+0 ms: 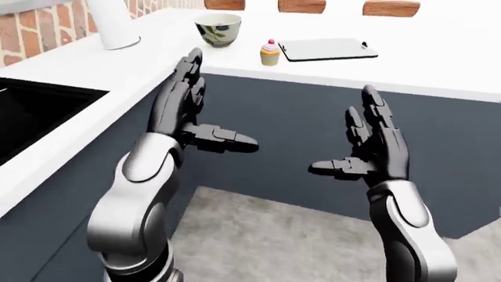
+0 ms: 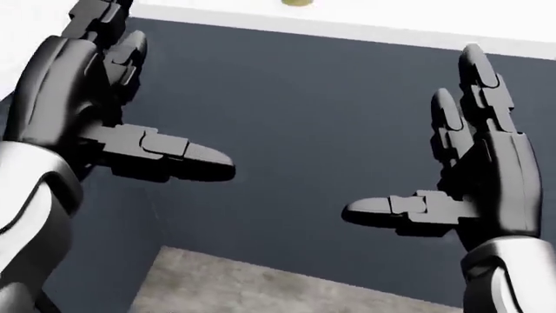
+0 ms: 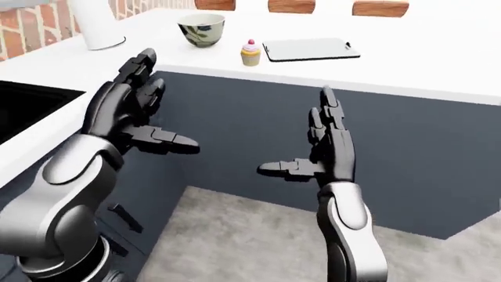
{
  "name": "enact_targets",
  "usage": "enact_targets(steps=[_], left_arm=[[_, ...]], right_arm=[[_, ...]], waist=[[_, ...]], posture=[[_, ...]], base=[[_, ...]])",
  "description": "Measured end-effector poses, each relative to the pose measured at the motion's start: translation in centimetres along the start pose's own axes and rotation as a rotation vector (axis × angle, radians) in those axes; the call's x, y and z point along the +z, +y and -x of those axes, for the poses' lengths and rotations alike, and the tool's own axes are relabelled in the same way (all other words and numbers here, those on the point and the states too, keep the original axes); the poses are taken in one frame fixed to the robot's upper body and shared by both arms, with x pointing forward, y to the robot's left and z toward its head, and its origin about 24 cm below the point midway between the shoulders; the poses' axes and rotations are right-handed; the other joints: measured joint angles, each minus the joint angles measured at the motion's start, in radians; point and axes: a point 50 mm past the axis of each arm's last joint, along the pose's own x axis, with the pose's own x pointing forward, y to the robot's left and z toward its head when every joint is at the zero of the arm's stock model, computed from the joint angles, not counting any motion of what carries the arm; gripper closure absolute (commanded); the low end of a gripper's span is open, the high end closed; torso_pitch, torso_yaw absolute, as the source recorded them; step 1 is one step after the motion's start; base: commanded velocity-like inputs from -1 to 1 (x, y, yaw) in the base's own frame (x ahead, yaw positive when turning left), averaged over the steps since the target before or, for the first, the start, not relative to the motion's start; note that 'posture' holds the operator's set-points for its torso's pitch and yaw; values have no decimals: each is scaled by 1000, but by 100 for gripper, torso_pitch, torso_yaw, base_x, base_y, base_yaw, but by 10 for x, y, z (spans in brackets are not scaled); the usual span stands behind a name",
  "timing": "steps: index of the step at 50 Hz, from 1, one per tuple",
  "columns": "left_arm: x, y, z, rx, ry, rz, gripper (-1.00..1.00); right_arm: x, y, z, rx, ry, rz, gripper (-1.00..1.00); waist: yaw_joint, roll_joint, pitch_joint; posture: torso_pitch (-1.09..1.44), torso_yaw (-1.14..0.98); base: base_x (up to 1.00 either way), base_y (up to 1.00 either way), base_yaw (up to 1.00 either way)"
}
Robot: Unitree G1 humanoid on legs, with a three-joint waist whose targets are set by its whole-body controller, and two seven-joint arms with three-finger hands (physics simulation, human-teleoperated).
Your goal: Pick up the bowl with cake and place it on the tray. Pick up the cupcake and place it on the tray.
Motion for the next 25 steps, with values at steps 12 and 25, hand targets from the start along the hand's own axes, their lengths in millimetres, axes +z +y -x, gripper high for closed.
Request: enact_targets(steps=[12,25], left_arm=[[6,18,0,79,11,3,-100],[23,12,3,37,-56,-1,-100]], right_arm=[[22,9,-3,38,-53,30,-100],[35,11,1,54,-98,30,-100]], waist=[[-22,26,29],[3,-23,41]], posture=[[0,0],[0,0]], base=[[5,0,14],[50,0,0]])
